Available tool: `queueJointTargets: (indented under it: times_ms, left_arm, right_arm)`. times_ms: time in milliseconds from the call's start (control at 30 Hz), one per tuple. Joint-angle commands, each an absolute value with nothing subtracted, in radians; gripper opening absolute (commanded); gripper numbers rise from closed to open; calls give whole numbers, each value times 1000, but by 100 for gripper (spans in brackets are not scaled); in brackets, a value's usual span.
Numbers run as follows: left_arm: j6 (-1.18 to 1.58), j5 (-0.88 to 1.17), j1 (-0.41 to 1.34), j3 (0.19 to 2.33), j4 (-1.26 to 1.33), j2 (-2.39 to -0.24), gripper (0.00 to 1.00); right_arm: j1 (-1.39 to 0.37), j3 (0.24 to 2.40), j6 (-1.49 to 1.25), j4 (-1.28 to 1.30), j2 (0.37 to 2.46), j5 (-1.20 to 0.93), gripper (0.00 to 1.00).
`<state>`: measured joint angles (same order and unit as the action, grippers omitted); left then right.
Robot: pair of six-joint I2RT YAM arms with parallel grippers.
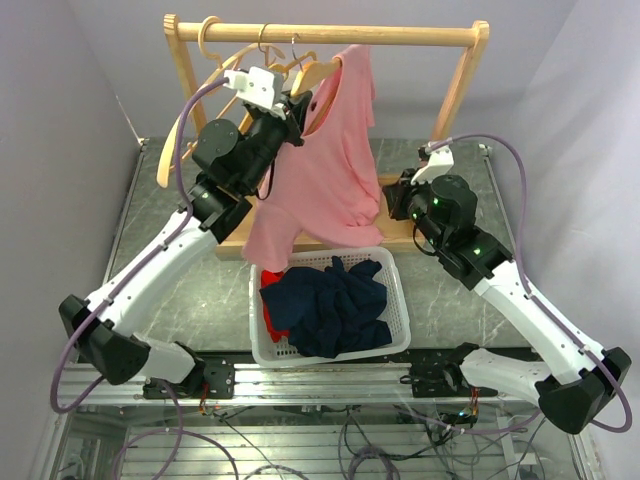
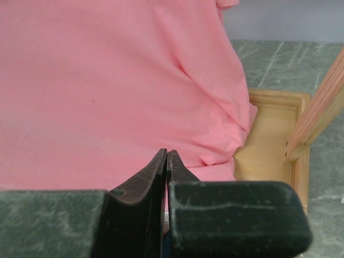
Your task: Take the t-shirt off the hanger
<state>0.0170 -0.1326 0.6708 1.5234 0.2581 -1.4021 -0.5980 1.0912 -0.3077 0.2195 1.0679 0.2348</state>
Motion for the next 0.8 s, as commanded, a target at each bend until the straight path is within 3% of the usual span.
queueJointTargets:
  times_ms: [0, 100, 300, 400, 500, 667, 767]
  left_arm:
    - [0, -109, 666, 1459, 337, -1309, 7]
    - [13, -95, 665, 1422, 309, -1272, 7]
    - [103, -34, 666, 1347, 199, -1171, 7]
    - [167, 13, 667, 1257, 212, -1088, 7]
    - [199, 40, 667, 1190, 204, -1030, 7]
    - [282, 114, 687, 1141, 202, -991, 7]
    - [290, 100, 734, 1121, 195, -986, 7]
  right_arm:
    - [-601, 1073, -339, 188, 1054, 266, 5]
    - [-602, 1073, -360, 197, 1060, 301, 12]
    - [-603, 1016, -359, 158, 1034, 333, 14]
    - [-602, 932, -317, 65, 967, 260, 25]
    - [-602, 944, -307, 61, 960, 211, 25]
    - [-631, 997, -335, 69, 1011, 183, 38]
    - [-743, 1026, -305, 17, 1028, 321, 55]
